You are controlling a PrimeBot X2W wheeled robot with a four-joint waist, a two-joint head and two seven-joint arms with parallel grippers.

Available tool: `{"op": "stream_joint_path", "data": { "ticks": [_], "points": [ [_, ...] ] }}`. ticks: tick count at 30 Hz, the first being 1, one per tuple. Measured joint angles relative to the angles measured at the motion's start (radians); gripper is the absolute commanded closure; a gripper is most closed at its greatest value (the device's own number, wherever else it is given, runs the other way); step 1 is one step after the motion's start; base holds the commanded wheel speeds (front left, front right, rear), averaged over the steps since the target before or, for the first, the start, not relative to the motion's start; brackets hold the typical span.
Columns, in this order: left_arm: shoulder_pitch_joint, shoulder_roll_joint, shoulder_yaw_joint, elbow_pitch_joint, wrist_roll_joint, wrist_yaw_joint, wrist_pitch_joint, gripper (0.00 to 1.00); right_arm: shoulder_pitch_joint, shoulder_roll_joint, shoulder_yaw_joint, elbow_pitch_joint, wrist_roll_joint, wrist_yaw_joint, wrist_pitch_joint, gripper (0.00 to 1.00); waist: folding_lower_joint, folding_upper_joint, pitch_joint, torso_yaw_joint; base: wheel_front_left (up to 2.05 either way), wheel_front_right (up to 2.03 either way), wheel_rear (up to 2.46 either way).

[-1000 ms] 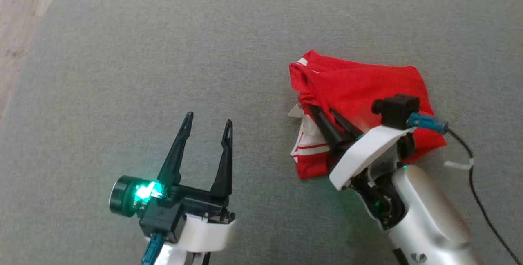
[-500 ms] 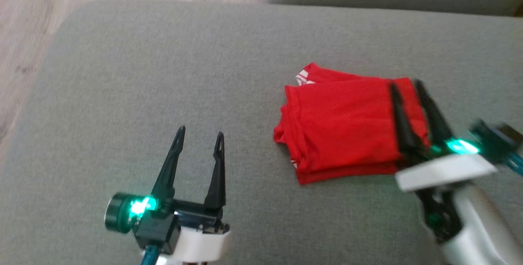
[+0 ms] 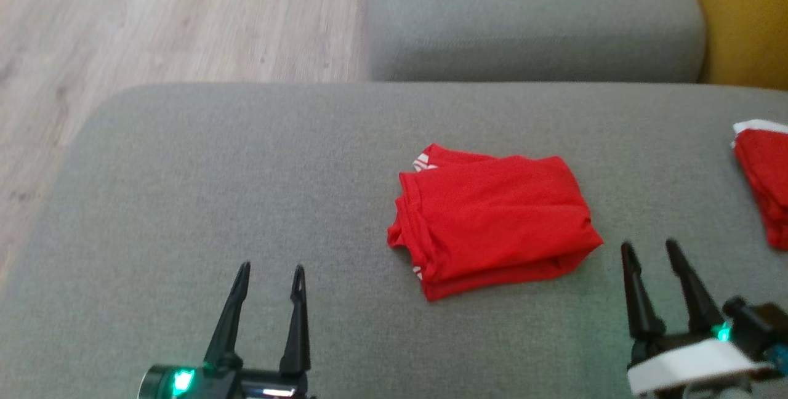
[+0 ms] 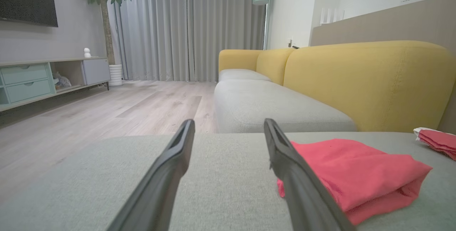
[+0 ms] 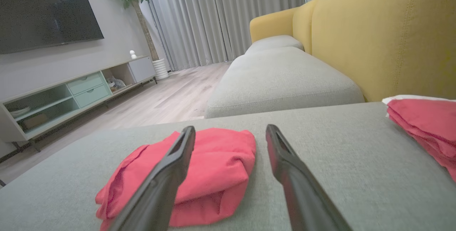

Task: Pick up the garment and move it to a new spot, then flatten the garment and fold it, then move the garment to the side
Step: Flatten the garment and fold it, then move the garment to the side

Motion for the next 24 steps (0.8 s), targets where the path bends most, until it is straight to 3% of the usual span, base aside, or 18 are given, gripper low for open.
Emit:
{"op": "stream_joint_path", "data": {
  "ticks": [24],
  "points": [
    [0.051, 0.000, 0.065, 0.096, -0.001, -0.038, 0.000, 0.00, 0.046, 0.041, 0.001, 0.029, -0.053, 0.000, 0.000, 0.00, 0.0003, 0.0000, -0.054, -0.016, 0.00, 0.00, 0.00]
  ]
}}
